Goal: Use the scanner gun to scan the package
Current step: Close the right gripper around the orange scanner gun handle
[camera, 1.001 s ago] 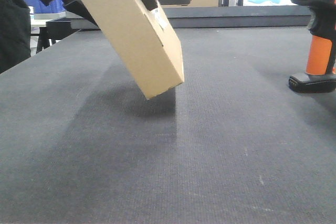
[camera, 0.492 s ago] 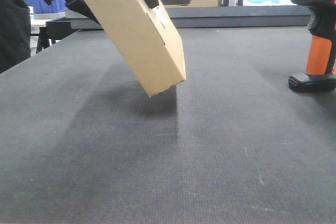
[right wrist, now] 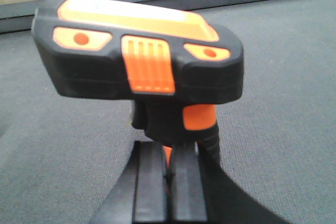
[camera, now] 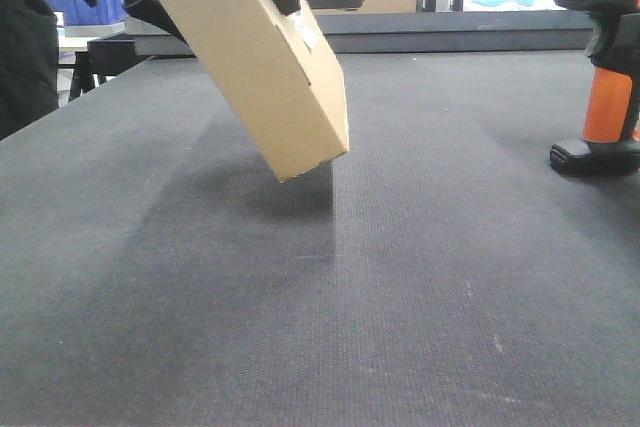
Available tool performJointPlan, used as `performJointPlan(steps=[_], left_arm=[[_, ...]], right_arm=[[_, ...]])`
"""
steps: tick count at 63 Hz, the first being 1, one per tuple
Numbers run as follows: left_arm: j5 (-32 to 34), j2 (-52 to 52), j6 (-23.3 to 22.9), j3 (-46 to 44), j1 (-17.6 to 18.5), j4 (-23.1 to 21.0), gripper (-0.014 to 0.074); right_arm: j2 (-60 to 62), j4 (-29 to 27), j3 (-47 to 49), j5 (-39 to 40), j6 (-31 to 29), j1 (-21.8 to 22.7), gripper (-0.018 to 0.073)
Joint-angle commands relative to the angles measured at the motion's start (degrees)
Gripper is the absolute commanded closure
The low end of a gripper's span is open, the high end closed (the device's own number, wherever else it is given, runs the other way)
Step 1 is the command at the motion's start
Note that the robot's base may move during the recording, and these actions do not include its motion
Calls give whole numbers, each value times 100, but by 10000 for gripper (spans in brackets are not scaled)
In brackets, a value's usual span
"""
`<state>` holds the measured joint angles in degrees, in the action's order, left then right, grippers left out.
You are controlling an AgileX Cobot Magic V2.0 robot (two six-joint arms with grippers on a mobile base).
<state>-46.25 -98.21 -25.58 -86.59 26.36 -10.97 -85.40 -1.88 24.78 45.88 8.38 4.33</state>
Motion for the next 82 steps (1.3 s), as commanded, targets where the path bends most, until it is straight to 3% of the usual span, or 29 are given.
performJointPlan(steps=[1, 9, 14, 40, 82], left_arm=[[124, 29, -40, -42, 23, -8, 707], [124, 29, -40, 22, 23, 4, 707], [112, 29, -40, 58, 23, 4, 707], [112, 29, -40, 71, 23, 4, 707], [112, 29, -40, 71, 23, 4, 707]], right_arm=[[-32, 52, 41, 189, 11, 2, 468], [-32, 52, 41, 248, 11, 2, 244], [-57, 52, 41, 274, 11, 2, 185], [-1082, 61, 53, 1535, 292, 2, 176], [-1474, 119, 940, 1233, 292, 2, 176]])
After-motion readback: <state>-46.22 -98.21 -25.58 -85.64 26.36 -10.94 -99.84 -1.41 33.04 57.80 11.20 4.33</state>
